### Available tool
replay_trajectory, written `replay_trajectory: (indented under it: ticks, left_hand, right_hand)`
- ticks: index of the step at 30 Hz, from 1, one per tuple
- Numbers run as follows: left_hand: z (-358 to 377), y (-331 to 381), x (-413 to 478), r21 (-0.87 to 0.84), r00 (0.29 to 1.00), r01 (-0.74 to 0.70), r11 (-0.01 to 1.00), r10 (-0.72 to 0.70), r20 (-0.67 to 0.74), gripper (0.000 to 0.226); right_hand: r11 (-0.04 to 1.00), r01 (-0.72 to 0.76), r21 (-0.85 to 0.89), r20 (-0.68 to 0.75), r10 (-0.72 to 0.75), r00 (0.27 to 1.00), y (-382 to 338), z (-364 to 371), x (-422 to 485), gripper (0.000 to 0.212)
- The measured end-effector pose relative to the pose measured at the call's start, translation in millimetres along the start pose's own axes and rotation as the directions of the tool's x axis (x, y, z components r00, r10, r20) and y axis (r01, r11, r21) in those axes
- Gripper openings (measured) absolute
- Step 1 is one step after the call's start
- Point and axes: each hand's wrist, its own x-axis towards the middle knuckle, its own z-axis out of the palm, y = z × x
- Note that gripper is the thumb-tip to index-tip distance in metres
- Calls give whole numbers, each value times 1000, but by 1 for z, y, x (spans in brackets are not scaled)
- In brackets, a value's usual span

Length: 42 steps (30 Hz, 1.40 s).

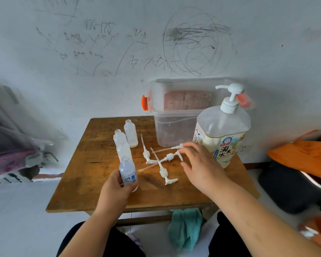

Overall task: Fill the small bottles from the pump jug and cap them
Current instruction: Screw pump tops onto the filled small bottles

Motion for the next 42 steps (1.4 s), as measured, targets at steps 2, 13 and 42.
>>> replay_trajectory:
  ticks: [2,13,42]
  left_hand:
    - [-1,-4,3,14,1000,2,1000,-2,-5,61]
    - [-2,-10,6,-43,998,-56,997,56,-15,70]
    - [4,-20,12,72,995,-104,992,104,-2,62]
  right_hand:
    - [999,12,-33,29,-11,1000,-2,6,2,38]
    - [994,46,-98,401,-3,916,-37,48,10,42]
    - [901,180,394,-111,-147,983,-108,-76,54,17]
